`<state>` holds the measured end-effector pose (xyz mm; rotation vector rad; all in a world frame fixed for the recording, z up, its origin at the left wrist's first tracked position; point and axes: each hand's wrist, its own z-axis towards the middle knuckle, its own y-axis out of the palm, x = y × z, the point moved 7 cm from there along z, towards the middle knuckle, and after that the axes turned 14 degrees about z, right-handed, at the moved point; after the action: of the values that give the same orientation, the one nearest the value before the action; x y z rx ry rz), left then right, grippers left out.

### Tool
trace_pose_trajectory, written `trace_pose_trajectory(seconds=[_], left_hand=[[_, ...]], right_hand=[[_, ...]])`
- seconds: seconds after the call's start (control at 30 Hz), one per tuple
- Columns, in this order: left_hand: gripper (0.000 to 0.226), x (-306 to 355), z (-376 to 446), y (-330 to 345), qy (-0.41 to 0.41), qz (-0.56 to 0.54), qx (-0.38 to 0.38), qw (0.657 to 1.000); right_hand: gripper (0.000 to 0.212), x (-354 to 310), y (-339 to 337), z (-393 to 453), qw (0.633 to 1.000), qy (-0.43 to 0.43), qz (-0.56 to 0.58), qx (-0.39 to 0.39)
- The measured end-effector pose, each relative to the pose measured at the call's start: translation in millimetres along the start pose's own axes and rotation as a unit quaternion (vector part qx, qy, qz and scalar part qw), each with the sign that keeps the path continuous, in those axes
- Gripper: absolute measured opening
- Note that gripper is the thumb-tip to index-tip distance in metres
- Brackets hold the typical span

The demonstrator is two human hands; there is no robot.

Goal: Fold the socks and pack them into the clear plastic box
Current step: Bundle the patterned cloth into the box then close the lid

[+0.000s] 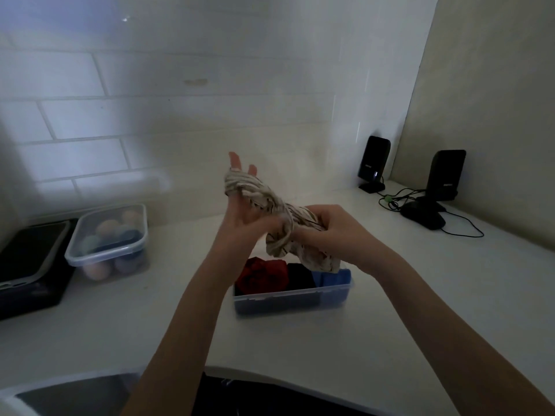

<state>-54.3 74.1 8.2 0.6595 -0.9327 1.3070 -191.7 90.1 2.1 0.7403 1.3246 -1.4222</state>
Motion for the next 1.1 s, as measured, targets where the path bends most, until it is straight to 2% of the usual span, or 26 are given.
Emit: trace_pose_trajectory(seconds=[0.1, 0.13, 0.2, 0.27, 0.33, 0.47, 0.57, 0.63, 0.67, 0.73, 0.8, 0.87, 0.93, 1.03, 1.1], left_hand=[[0.11, -11.1, -5.3, 14.3, -0.024, 0.106, -0.071, 0.992], [0.111, -14.6, -6.7, 16.0, -0.029, 0.13, -0.092, 0.987], [0.086, -17.5, -8.5, 17.5, -0.022, 0.172, -0.11, 0.979], [0.047, -18.1, -8.6, 12.4, -0.036, 0.173, -0.082, 0.981], [0.027, -19.4, -10.1, 8.4, -0.064, 0.099, -0.058, 0.991], [0.022, -18.5, -10.6, 11.7, -0.099, -0.124, -0.061, 0.985], [0.02, -8.5, -17.2, 25.6, -0.098, -0.28, -0.109, 0.949], [0.019, -0.9, -24.2, 42.0, -0.107, -0.358, -0.19, 0.908], [0.018, 4.5, -27.8, 49.6, -0.105, -0.397, -0.238, 0.88], [0.017, 13.1, -32.8, 60.4, -0.11, -0.469, -0.31, 0.819], [0.018, 11.2, -33.0, 63.0, -0.125, -0.482, -0.335, 0.8], [0.015, 3.8, -32.8, 61.9, -0.133, -0.452, -0.343, 0.813], [0.013, -4.8, -31.3, 57.9, -0.142, -0.418, -0.33, 0.835], [0.019, -24.9, -23.7, 43.5, -0.182, -0.328, -0.225, 0.899], [0.022, -34.8, -16.6, 27.8, -0.196, -0.273, -0.142, 0.931]], right_hand=[[0.017, -9.0, 0.9, -3.8, 0.999, -0.035, -0.009, 0.008], [0.015, -11.3, 0.1, -4.7, 0.999, -0.046, -0.004, 0.02], [0.01, -14.2, -3.6, -6.5, 0.996, -0.058, 0.053, 0.045], [0.017, -13.6, -7.7, -7.2, 0.99, -0.05, 0.118, 0.058], [0.017, -12.4, -9.3, -6.6, 0.984, -0.041, 0.163, 0.059], [0.017, -10.7, -13.9, -3.6, 0.958, -0.047, 0.27, 0.088], [0.018, -2.0, -16.9, 0.6, 0.923, -0.02, 0.359, 0.135], [0.015, 5.9, -8.8, 4.2, 0.909, 0.034, 0.396, 0.128], [0.015, 9.2, -0.9, 5.0, 0.91, 0.07, 0.398, 0.097], [0.022, 14.0, 21.8, -0.7, 0.912, 0.145, 0.383, -0.023], [0.029, 16.8, 37.6, -12.0, 0.895, 0.196, 0.383, -0.115], [0.029, 18.6, 39.7, -14.8, 0.891, 0.206, 0.385, -0.126], [0.026, 19.4, 33.1, -9.2, 0.899, 0.183, 0.387, -0.098], [0.029, 21.9, 23.1, -1.9, 0.851, 0.172, 0.492, -0.058], [0.023, 27.9, 13.1, 0.9, 0.824, 0.172, 0.539, -0.015]])
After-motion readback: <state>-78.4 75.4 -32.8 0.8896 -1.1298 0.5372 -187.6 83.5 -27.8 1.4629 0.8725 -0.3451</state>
